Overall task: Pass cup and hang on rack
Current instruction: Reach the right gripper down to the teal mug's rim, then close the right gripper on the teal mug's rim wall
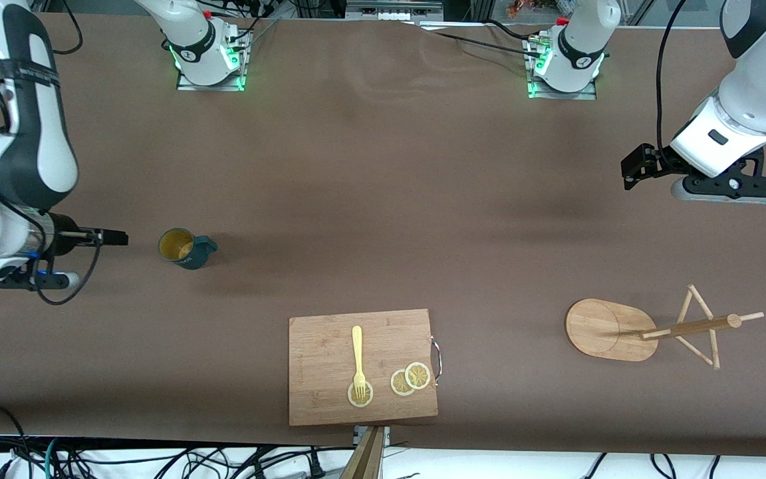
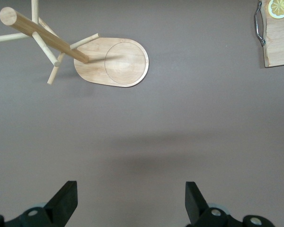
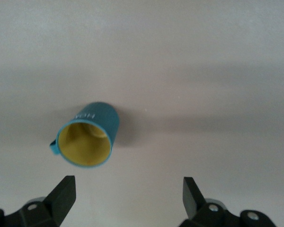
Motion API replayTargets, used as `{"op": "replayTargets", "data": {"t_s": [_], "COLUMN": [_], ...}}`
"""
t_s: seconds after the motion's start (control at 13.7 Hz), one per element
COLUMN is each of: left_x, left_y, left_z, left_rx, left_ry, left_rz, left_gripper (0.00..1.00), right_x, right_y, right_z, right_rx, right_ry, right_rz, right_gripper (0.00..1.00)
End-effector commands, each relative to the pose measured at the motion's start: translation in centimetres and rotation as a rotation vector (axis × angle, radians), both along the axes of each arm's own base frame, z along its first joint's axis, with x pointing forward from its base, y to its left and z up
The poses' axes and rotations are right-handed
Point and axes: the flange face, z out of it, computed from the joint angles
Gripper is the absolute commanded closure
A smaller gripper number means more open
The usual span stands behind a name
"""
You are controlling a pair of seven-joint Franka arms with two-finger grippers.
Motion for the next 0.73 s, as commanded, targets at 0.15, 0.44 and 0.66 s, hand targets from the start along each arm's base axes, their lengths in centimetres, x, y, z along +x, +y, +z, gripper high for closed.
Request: {"op": "replayTargets", "data": {"t_s": [0.15,0.44,0.66], "left_x": [0.1,0.2,0.1], "left_y": [0.0,-0.2,-0.2], "left_z": [0.5,0.5,0.6], "left_rx": [0.019,0.019,0.017], "left_ry": [0.011,0.01,0.01], "left_rz": [-0.012,-0.016,-0.014], "left_gripper": [0.0,0.0,0.0], "right_x": [-0.7,-1.9,-2.4], "right_y": [2.7,3.1,3.0], "right_z": [-4.8,-8.4,-9.4], "right_rx": [0.024,0.019,0.017], "right_ry": [-0.033,-0.035,-0.033], "right_rz": [-0.068,-0.067,-0.059], "right_gripper": [0.0,0.0,0.0]}}
